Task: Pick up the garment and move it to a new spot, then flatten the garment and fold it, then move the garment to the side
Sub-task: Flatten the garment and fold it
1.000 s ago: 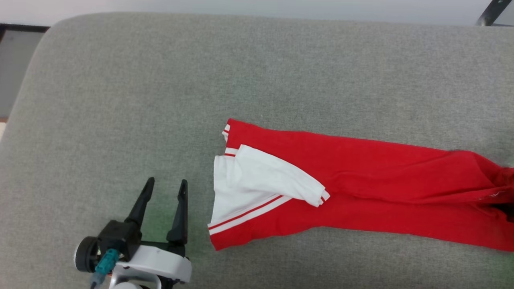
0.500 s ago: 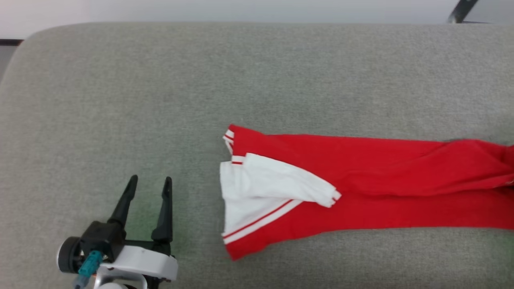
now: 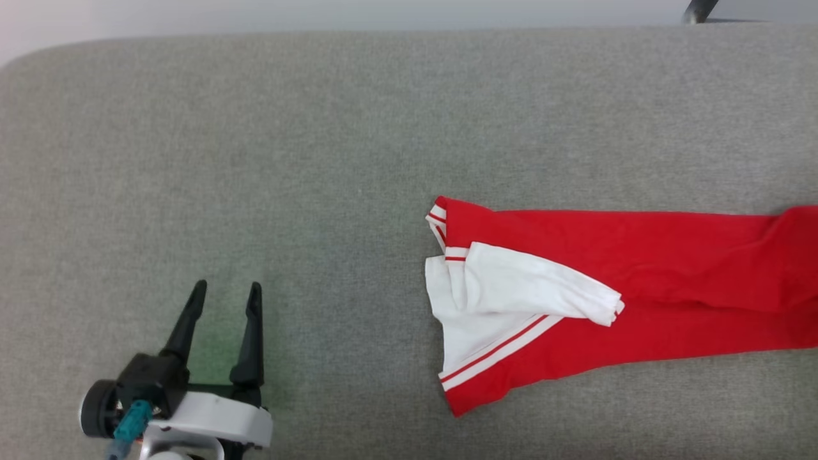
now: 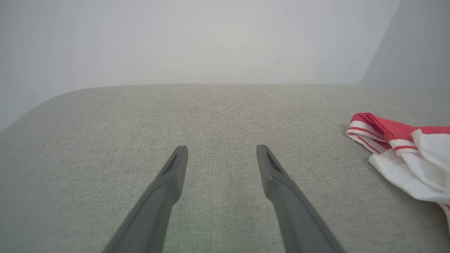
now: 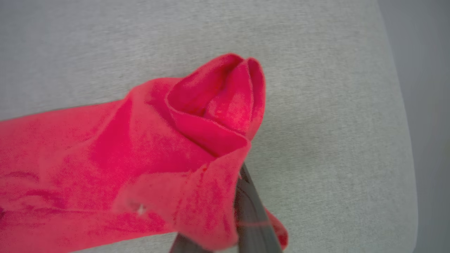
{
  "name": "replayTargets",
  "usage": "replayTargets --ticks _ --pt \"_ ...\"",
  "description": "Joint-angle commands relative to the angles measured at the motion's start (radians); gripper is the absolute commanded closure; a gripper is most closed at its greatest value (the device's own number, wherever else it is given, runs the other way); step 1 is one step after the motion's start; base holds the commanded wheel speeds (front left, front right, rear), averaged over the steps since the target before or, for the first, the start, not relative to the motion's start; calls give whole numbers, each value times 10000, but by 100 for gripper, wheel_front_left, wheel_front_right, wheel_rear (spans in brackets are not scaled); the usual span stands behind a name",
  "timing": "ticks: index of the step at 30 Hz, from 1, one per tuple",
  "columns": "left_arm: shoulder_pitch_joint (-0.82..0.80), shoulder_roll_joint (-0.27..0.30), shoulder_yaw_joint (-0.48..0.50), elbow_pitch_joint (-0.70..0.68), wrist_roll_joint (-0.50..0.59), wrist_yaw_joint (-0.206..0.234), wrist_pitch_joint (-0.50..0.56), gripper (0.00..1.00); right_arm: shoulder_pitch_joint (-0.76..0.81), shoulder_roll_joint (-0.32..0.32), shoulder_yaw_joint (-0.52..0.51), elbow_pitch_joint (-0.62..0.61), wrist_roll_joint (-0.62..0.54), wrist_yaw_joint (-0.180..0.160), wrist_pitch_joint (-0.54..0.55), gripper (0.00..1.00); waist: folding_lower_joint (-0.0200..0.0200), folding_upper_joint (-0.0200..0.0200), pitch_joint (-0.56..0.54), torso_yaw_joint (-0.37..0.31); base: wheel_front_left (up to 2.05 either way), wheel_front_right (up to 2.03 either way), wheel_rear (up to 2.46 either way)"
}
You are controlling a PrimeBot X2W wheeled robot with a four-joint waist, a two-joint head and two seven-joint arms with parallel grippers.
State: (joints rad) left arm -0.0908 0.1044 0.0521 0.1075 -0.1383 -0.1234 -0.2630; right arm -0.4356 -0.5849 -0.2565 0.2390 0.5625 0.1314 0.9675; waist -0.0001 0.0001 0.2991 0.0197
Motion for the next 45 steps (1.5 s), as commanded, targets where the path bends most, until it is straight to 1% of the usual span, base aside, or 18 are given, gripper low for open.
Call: replayTargets --ticks 1,4,9,12,14,18,22,27,33,37,38,39,40,41,45 --pt "151 -47 27 21 54 -31 -14 0 79 46 374 -294 200 -17 52 100 1 -1 -174 -90 0 0 0" --pt "184 -127 45 72 33 -41 -14 0 188 -49 1162 -1010 553 -17 150 100 1 -1 -385 -141 0 0 0" --pt "306 -277 -3 148 -10 -58 -14 0 67 -146 2500 -2340 1503 -17 391 100 1 -1 -751 -120 0 0 0" --pt "355 -346 -47 166 -69 -65 -14 0 -53 74 3211 -3124 1966 -17 612 100 1 -1 -913 -13 0 0 0" --pt "389 -400 -115 207 -91 -71 -14 0 -113 405 3661 -3541 2202 -17 703 100 1 -1 -981 121 0 0 0" --pt "413 -458 -258 261 -146 -68 -14 0 -402 1013 4499 -4049 2252 -17 807 100 1 -1 -1032 452 0 0 0" --pt "377 -499 -338 312 -222 -75 -14 0 -779 1582 5285 -4009 2285 -17 690 100 1 -1 -1020 830 0 0 0" --pt "334 -526 -509 346 -314 -72 -14 0 -1148 2053 6159 -3532 2386 -17 471 100 1 -1 -1006 1211 0 0 0" --pt "387 -541 -635 412 -371 -76 -14 0 -1397 2318 6935 -2603 2450 -17 7 100 1 -1 -999 1408 0 0 0" --pt "299 -543 -690 449 -473 -77 -14 0 -1505 2322 7269 -2105 2596 -17 -200 100 1 -1 -996 1426 0 0 0" --pt "260 -543 -699 461 -484 -76 -14 0 -1513 2310 7370 -2016 2651 -17 -237 83 1 -1 -999 1417 0 0 0" --pt "236 -542 -703 470 -469 -76 -14 0 -1542 2313 7420 -1955 2721 -17 -315 64 1 -1 -1007 1401 0 0 0" --pt "220 -542 -700 498 -475 -75 -14 0 -1558 2342 7442 -1871 2787 -17 -396 17 1 -1 -1033 1367 0 0 0" --pt "211 -542 -705 523 -493 -76 -14 0 -1547 2361 7470 -1787 2816 -17 -460 0 1 -1 -1062 1328 0 0 0" --pt "233 -540 -661 563 -477 -76 -14 0 -1415 2420 7429 -1660 3119 -17 -806 0 1 -1 -1214 1114 0 0 0"
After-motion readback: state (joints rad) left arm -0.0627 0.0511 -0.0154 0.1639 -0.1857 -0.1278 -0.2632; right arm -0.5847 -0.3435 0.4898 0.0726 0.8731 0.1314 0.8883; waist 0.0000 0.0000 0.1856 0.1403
